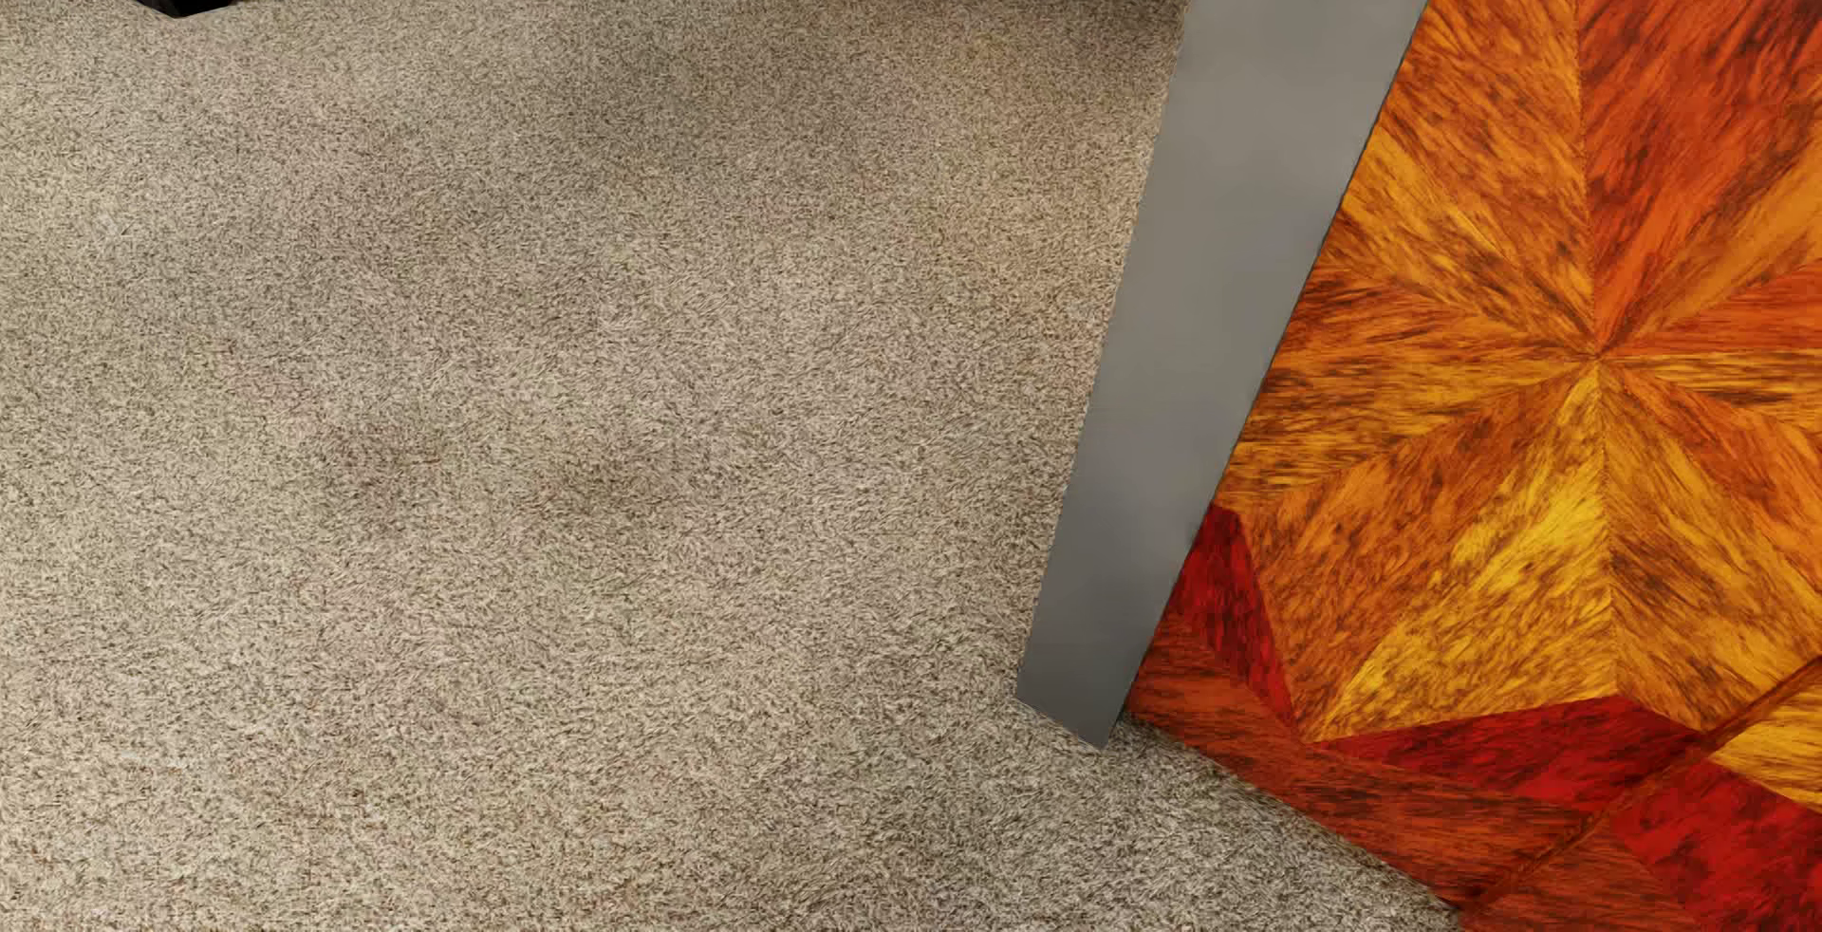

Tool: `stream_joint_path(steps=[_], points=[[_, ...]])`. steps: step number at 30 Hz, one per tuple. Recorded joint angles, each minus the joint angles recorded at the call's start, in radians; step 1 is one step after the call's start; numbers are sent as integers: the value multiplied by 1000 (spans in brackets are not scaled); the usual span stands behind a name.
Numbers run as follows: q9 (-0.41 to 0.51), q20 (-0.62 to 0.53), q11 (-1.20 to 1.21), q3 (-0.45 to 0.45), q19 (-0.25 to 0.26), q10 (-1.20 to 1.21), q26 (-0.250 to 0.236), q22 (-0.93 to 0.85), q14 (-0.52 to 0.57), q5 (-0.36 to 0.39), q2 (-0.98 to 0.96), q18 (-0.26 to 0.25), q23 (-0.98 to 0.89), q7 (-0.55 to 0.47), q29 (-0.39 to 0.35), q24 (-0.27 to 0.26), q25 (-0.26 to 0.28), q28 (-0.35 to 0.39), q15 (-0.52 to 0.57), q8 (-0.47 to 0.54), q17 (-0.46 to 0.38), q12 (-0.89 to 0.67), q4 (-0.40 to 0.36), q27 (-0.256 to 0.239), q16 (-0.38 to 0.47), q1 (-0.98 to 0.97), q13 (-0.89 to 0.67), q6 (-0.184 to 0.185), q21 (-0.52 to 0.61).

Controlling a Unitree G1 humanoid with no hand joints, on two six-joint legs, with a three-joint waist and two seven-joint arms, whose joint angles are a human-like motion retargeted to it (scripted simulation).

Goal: Go to the armchair

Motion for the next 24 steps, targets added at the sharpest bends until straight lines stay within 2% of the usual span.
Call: stream_joint_path(steps=[1, 2, 5, 7, 8, 9, 11, 12, 13, 14, 15, 16, 17, 19, 20, 21, 22, 23, 24], points=[[14, 58, -150, -10, 0, -9, 0, -51, -34, 19, -23, 0, -13, 0, 0, 0, 0, 0, 2, 0, 2, -13, 7, 0, -2, 53, -2, 8, -28], [27, 101, -317, -13, 0, -17, 0, -99, -56, 28, -31, 0, -24, 0, 0, 0, 0, 0, 53, 0, 1, -24, 9, 0, -4, 99, -16, 10, -43], [38, 143, -646, 23, 0, -20, 0, -172, -97, 28, -59, 0, -81, 0, 0, 0, 0, 0, 263, 0, -19, -25, 23, 0, -16, 201, -52, 18, -187], [53, 101, -637, 38, 0, -21, 0, -143, -84, 28, -54, 0, -112, 0, 0, 0, 0, 0, 292, 0, -45, 15, 54, 0, -21, 286, -75, 31, -280], [39, 58, -603, 40, 0, -18, 0, -101, -57, 25, -55, 0, -116, 0, 0, 0, 0, 0, 336, 0, -55, 44, 66, 0, -18, 306, -85, 31, -317], [30, 0, -562, 43, 0, -10, 0, -32, 0, 36, -42, 0, -109, 0, 0, 0, 0, 0, 353, 0, -63, 76, 95, 0, -20, 329, -94, 46, -330], [18, -163, -516, 48, 0, 180, 0, 131, 215, 46, 36, 0, -71, 0, 0, 0, 0, 0, 255, 0, -77, 127, 146, 0, -27, 241, -124, 76, -310], [-1, -267, -513, 41, 0, 385, 0, 178, 317, 45, 62, 0, -69, 0, 0, 0, 0, 0, 189, 0, -80, 129, 162, 0, -19, 86, -139, 88, -314], [-1, -346, -520, 70, 0, 600, 0, 196, 368, 47, 90, 0, -90, 0, 0, 0, 0, 0, 136, 0, -89, 117, 150, 0, -6, -67, -147, 101, -318], [-14, -327, -528, 118, 0, 745, 0, 186, 367, 39, 96, 0, -103, 0, 0, 0, 0, 0, 98, 0, -90, 120, 119, 0, 8, -210, -158, 96, -328], [-21, -276, -543, 163, 0, 791, 0, 158, 353, 29, 115, 0, -112, 0, 0, 0, 0, 0, 70, 0, -90, 135, 84, 0, 21, -323, -171, 83, -328], [-20, -223, -562, 194, 0, 739, 0, 125, 341, 22, 159, 0, -122, 0, 0, 0, 0, 0, 48, 0, -94, 155, 51, 0, 30, -394, -182, 73, -326], [-14, -178, -591, 224, 0, 602, 0, 97, 373, 24, 221, 0, -138, 0, 0, 0, 0, 0, 30, 0, -98, 172, 27, 0, 30, -431, -186, 68, -348], [20, -108, -641, 282, 0, 250, 0, 59, 515, 70, 360, 0, -170, 0, 0, 0, 0, 0, -11, 0, -109, 207, 37, 0, 6, -406, -174, 93, -408], [28, -103, -644, 305, 0, 122, 0, 50, 514, 89, 399, 0, -178, 0, 0, 0, 0, 0, -37, 0, -115, 217, 41, 0, -14, -392, -178, 107, -420], [30, -111, -648, 316, 0, 49, 0, 44, 398, 109, 433, 0, -181, 0, 0, 0, 0, 0, -61, 0, -118, 226, 40, 0, -36, -379, -188, 117, -419], [30, -131, -646, 316, 0, 45, 0, 40, 234, 125, 468, 0, -186, 0, 0, 0, 0, 0, -79, 0, -117, 234, 38, 0, -54, -362, -195, 120, -420], [23, -149, -637, 311, 0, 64, 0, 36, 202, 135, 497, 0, -196, 0, 0, 0, 0, 0, -89, 0, -110, 244, 39, 0, -65, -356, -190, 118, -427], [1, -158, -621, 307, 0, 71, 0, 34, 227, 138, 510, 0, -211, 0, 0, 0, 0, 0, -92, 0, -100, 255, 40, 0, -71, -359, -172, 110, -439]])
